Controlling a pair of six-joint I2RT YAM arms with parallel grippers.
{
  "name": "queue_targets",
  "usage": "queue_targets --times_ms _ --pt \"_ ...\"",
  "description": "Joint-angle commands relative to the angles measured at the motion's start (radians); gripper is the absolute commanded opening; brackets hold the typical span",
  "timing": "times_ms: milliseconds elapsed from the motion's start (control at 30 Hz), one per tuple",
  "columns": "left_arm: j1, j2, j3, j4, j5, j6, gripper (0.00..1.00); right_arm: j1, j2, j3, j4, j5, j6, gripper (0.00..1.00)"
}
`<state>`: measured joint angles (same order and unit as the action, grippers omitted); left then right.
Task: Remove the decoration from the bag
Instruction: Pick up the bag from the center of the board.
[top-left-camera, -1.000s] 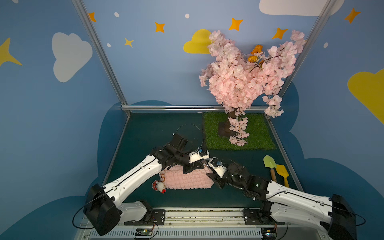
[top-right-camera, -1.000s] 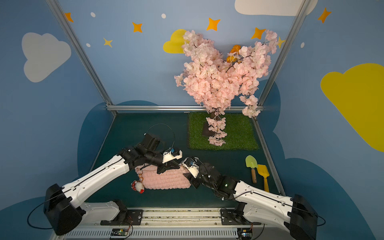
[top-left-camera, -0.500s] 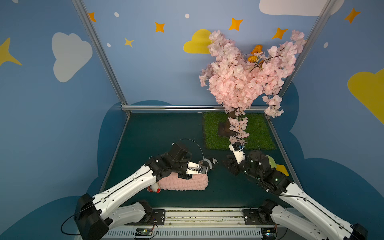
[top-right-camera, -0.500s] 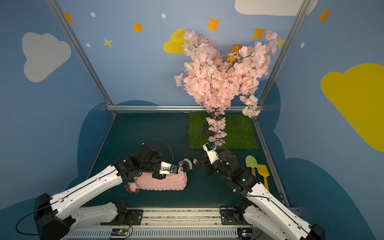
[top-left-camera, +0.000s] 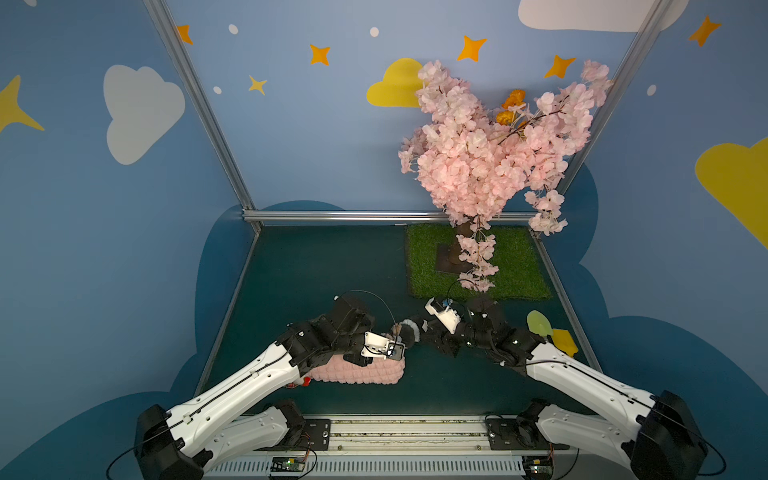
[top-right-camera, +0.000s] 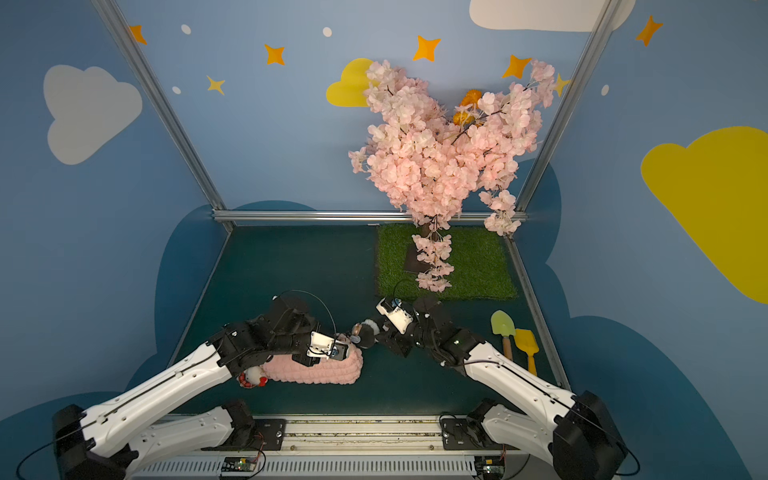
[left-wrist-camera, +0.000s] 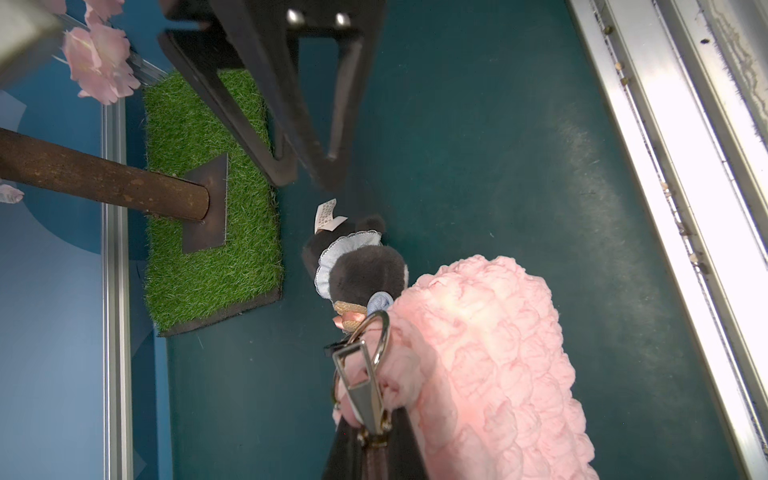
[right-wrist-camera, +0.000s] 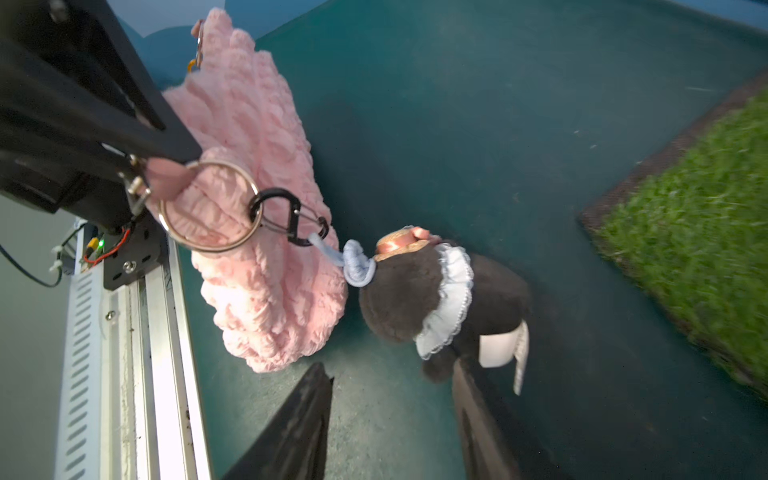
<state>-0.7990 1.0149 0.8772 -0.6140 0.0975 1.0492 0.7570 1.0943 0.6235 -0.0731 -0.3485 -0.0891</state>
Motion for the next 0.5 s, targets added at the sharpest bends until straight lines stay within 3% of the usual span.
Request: queue_targets --times_ms 0,367,467 --pt "0.0 -0.015 0.023 -0.043 -0.024 0.026 0.03 0.059 0.057 -0.01 0.178 0.035 -0.066 0.52" --pt "-0.001 -0.03 0.043 -0.063 -0.041 -0.024 0.02 0.119 0.324 0.005 0.452 0.052 -0.072 0.54" --pt "-0.002 -0.025 0.042 -0.071 -0.044 -0.031 0.03 0.122 0.372 0.039 0.475 -0.004 -0.074 0.54"
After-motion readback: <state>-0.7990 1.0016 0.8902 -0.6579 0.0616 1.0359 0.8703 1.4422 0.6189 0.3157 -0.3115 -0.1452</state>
